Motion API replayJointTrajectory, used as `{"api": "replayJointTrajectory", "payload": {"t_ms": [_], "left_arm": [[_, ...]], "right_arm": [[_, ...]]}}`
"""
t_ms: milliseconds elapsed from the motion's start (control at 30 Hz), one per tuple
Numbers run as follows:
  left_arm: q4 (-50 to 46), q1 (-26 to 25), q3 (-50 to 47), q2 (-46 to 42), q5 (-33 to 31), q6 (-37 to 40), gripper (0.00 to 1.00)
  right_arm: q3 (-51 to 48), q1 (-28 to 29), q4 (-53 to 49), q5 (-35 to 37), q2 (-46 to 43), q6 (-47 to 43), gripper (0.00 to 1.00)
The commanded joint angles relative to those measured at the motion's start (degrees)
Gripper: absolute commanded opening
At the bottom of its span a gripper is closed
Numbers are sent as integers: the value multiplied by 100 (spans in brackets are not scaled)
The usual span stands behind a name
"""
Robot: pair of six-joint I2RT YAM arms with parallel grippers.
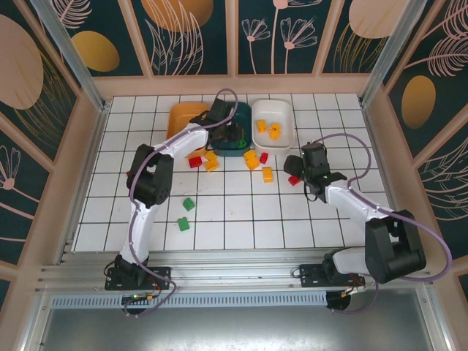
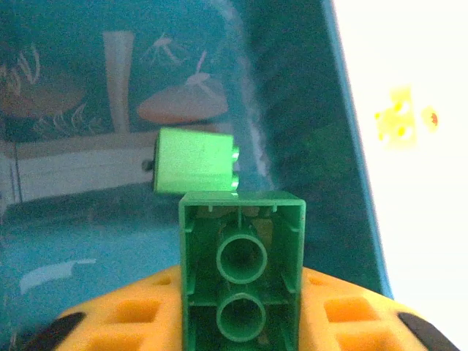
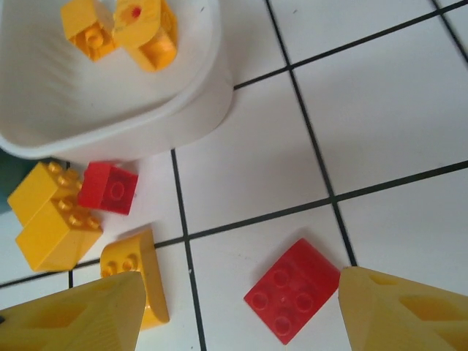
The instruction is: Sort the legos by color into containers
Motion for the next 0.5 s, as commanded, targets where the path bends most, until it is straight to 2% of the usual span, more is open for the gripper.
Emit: {"api": "replayJointTrajectory", "payload": {"t_ms": [0, 100, 267, 333, 467], "left_arm": [[-423, 23, 484, 209, -12, 106, 54], [-476, 26, 476, 88, -27, 133, 64], [-289, 25, -70, -748, -99, 157, 67], [37, 25, -719, -1315, -44, 81, 67], [1087, 18, -2708, -2783, 91, -255, 70]], "right_arm": [[268, 323, -68, 106, 295, -275, 71], [387, 517, -45, 187, 479, -321, 72], [631, 810, 48, 197, 860, -355, 71], [772, 927, 47, 180, 1127, -390, 71], [1064, 1105, -12, 241, 1751, -389, 71]]}}
